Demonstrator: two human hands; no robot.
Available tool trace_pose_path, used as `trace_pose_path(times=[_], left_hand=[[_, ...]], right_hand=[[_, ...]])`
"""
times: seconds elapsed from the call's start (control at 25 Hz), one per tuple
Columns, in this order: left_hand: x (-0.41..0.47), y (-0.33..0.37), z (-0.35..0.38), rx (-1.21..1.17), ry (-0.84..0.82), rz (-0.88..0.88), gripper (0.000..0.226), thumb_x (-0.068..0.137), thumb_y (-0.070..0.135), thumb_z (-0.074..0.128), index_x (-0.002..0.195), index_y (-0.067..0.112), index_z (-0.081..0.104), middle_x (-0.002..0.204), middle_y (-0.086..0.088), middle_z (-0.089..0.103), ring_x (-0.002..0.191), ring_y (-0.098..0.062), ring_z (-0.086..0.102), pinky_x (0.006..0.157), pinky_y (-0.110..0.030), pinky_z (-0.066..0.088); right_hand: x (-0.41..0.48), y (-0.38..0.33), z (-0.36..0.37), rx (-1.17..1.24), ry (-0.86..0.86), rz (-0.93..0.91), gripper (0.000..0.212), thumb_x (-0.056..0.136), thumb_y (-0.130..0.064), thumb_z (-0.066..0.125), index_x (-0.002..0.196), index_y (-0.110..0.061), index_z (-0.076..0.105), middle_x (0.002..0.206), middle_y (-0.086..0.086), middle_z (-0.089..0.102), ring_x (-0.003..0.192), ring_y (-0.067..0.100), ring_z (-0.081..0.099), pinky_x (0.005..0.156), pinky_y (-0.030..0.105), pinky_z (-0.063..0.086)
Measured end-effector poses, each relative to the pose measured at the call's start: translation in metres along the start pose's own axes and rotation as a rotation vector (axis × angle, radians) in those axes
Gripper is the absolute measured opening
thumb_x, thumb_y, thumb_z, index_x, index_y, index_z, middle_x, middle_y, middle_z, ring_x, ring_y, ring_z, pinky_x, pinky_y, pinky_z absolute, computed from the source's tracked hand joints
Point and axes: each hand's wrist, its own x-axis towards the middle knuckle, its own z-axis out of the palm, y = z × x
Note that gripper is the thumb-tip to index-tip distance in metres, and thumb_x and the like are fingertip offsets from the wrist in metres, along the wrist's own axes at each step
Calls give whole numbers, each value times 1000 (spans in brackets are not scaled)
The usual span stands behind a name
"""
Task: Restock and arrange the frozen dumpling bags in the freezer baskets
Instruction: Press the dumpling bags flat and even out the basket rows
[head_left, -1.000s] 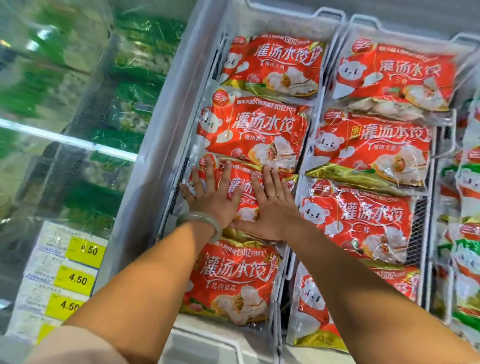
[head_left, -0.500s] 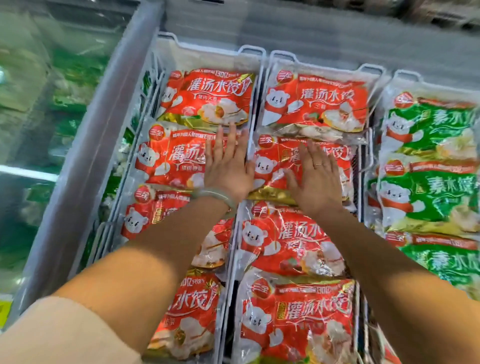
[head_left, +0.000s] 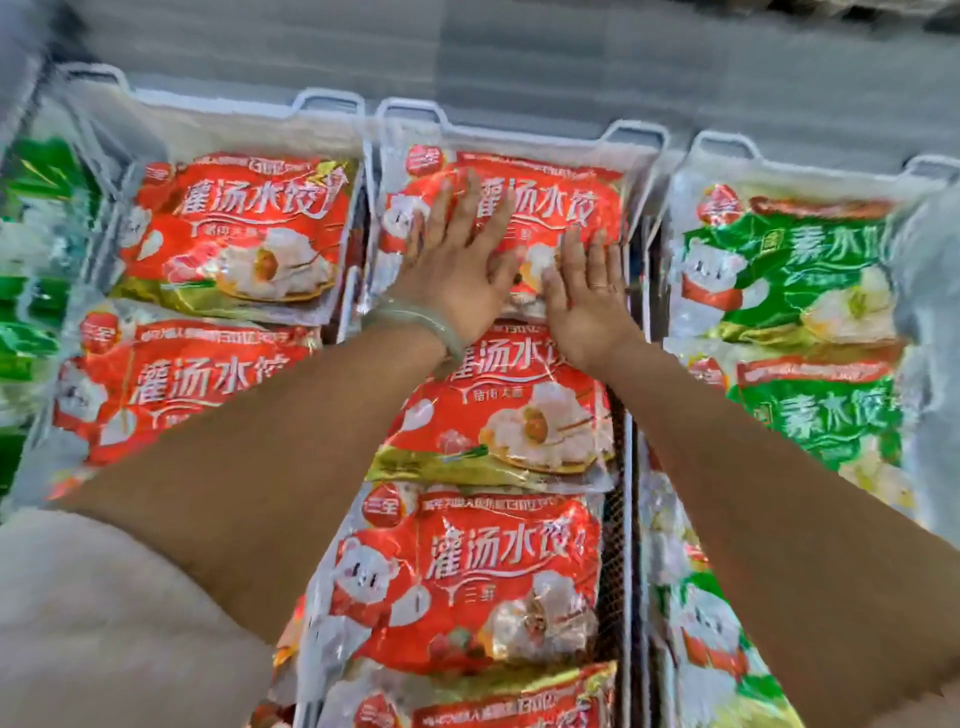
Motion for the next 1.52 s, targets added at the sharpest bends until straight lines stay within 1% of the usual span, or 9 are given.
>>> trace_pose_path(times=[0.2,0.4,0.48,0.6,0.68,0.84,1.28,1.4,1.52], left_hand=[[1,-2,3,33,10,-32,61,93,58,21,149,42,3,161,7,-9,149,-21,-11,119,-44,-4],[-12,-6,-1,86,-89,3,62,95,59,17,149,41,-8,160,7,-18,148,-19,-18,120,-44,-6],[-17,-6,-8,34,-118,-23,65,96,59,16,149,37,-14,159,5,-22,147,-19,-21,121,-44,-8],[-56,-4,-6,-66,110,-50,62,99,52,16,151,30,-10,160,3,-17,149,-19,-15,119,-36,-12],[-99,-3,7,16,155,-87,60,101,44,19,153,24,-4,161,-2,-10,150,-21,-8,120,-38,-9],[-147,4,33,55,-4,-191,60,100,43,20,148,28,-14,161,-5,-12,149,-23,-13,122,-46,-2],[-145,6,35,-32,-159,-194,61,98,50,15,148,35,-17,158,6,-26,145,-17,-26,118,-51,-10],[-134,2,27,-122,-236,-203,61,99,48,18,147,37,-19,156,9,-29,144,-14,-29,119,-50,-9],[-167,2,24,-134,-81,-157,61,102,40,22,150,30,-15,158,4,-24,147,-17,-22,122,-45,-4]], right_hand=[[0,2,1,60,13,19,75,86,-70,6,146,-34,-22,158,0,-24,145,17,-23,119,45,-9],[-20,-2,-3,39,20,25,77,88,-70,17,148,-35,-16,159,-1,-20,146,17,-20,120,46,-2],[-34,-6,-8,28,157,35,76,91,-66,22,152,-30,-4,161,2,-8,149,19,-8,121,45,3],[-74,-24,3,62,476,-95,66,95,-53,31,148,-14,27,157,10,24,145,25,22,119,43,16],[-99,-33,23,21,413,-242,65,96,-49,30,148,-10,28,157,10,24,146,24,20,120,40,14],[-113,-19,49,-144,206,-266,73,95,-56,17,152,-15,-4,161,5,-9,148,17,-11,122,38,2],[-120,-13,60,-121,195,-199,72,92,-63,10,148,-26,-16,157,-5,-20,145,11,-21,117,28,-17],[-108,-13,52,-182,147,-199,75,91,-64,9,149,-23,-14,159,-1,-17,146,14,-18,120,34,-10],[-129,-13,54,-200,209,-171,74,94,-60,19,152,-22,-7,161,3,-10,148,18,-11,121,40,-2]])
